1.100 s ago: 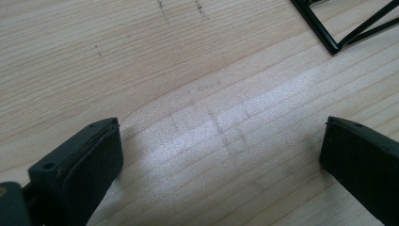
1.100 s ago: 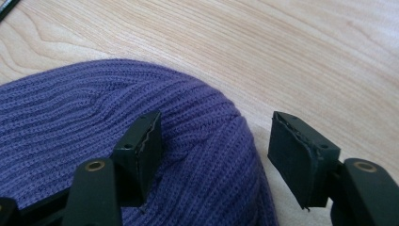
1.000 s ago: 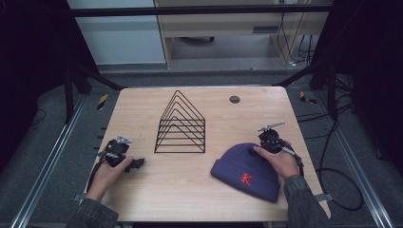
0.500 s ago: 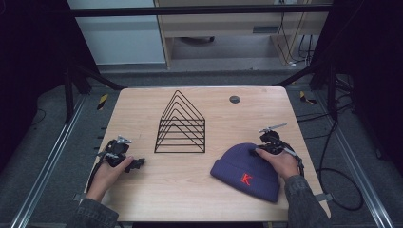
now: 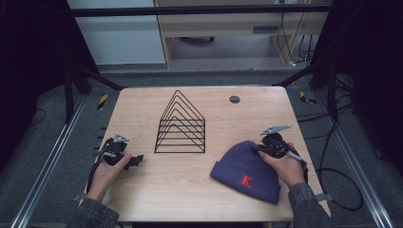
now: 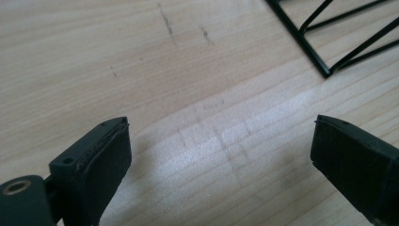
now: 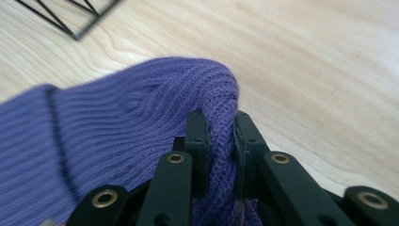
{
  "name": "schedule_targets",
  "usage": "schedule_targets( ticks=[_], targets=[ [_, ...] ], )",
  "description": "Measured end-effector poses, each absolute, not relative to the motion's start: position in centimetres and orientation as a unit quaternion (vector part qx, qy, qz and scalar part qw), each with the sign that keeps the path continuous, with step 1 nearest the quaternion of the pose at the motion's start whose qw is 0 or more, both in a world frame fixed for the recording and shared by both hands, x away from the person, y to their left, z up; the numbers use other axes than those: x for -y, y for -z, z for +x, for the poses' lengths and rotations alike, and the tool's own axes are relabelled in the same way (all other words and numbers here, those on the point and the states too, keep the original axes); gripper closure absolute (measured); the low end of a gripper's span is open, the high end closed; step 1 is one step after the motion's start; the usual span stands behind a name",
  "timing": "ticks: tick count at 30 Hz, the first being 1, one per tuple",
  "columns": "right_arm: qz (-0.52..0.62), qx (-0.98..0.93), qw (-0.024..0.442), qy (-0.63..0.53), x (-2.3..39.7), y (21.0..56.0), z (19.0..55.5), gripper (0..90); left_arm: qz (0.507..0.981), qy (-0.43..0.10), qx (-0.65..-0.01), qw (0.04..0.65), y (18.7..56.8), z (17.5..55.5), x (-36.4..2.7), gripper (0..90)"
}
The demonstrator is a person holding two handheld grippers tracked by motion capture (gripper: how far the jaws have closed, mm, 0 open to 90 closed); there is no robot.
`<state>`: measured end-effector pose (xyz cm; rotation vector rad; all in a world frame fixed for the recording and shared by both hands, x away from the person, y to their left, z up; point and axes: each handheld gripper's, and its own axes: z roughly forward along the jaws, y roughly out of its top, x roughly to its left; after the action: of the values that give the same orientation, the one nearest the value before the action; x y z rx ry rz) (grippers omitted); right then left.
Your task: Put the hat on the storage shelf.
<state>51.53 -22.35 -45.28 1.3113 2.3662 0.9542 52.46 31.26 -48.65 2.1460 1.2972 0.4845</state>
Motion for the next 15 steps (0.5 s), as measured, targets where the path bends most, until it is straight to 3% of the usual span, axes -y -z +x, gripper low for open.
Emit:
schedule_targets(
  ticks=[15],
  targets=[
    [0.367,-0.806,0.211,-0.413,21.0,38.1,45.4,79.6,0.8,-0.22,-0.432,0.353,45.8,50.4,-29.4,4.7]
  ],
)
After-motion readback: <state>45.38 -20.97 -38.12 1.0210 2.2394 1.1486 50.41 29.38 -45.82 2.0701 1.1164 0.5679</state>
